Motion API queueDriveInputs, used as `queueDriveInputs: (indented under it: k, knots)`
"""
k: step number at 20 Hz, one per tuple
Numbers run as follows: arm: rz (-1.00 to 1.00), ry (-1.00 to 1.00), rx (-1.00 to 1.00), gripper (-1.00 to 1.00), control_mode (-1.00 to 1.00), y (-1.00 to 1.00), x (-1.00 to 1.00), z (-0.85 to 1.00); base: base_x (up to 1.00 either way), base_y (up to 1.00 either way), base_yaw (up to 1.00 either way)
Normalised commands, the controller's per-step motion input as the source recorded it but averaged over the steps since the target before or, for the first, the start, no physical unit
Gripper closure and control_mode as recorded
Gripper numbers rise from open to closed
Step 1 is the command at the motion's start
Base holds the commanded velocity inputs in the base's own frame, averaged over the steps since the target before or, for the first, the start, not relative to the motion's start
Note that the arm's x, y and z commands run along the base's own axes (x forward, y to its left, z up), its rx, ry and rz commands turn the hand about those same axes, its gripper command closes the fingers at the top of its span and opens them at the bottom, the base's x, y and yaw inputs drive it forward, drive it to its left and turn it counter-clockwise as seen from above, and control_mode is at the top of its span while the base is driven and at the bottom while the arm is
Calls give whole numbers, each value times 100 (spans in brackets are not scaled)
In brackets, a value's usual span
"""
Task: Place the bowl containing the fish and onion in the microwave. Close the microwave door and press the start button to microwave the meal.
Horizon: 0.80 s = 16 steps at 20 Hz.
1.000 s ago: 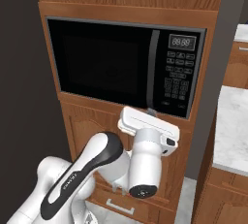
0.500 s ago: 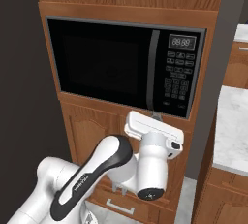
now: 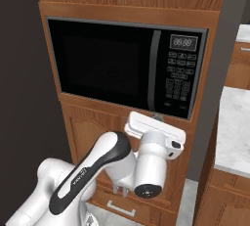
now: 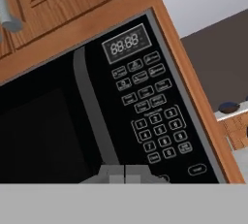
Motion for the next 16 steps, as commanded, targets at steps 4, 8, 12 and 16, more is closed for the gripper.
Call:
queueDriveInputs:
  k: [4, 8, 12, 16]
  knots:
    - [-10, 9, -11, 100, -100, 0, 0, 1, 0, 0, 0]
    - [-4, 5, -3, 100, -100, -5, 9, 0, 0, 0, 0]
    - [0, 1, 0, 100, -100, -4, 20, 0, 0, 0, 0]
    - [0, 0, 0, 100, -100, -9, 23, 0, 0, 0, 0]
